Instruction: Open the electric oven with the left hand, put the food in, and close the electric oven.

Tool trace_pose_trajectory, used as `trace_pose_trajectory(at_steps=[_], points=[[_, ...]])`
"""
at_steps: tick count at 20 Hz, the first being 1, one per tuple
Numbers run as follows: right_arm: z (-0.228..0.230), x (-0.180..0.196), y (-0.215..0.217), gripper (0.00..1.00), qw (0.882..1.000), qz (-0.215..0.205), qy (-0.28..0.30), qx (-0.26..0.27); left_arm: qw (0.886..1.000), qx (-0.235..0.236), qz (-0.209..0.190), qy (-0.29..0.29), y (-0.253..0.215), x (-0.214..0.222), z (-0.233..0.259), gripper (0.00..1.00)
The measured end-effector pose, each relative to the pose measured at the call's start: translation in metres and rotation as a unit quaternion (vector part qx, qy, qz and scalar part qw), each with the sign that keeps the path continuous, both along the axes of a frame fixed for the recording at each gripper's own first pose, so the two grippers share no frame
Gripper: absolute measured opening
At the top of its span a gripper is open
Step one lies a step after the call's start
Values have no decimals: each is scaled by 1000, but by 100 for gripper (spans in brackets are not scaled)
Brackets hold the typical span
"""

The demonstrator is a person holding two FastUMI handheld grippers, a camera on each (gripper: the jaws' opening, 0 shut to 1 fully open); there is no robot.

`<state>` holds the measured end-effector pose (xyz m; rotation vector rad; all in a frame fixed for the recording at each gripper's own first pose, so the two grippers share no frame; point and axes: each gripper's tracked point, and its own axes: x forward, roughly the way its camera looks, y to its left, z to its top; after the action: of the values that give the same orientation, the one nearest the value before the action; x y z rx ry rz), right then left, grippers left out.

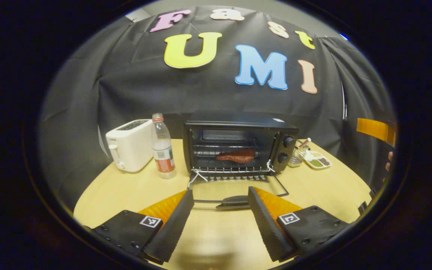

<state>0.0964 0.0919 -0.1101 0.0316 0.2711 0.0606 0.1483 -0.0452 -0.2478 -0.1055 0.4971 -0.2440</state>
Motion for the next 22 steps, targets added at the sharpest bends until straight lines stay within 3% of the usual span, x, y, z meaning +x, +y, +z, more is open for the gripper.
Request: trace_pose_trajectory(at_steps=[12, 22], points=[[8, -49, -60, 97, 997, -71, 14, -23, 993, -4, -49, 103, -62, 6, -85, 99], [-1, -67, -75, 97, 994, -95, 37, -31, 984, 45, -68, 157, -71, 20, -133, 100]])
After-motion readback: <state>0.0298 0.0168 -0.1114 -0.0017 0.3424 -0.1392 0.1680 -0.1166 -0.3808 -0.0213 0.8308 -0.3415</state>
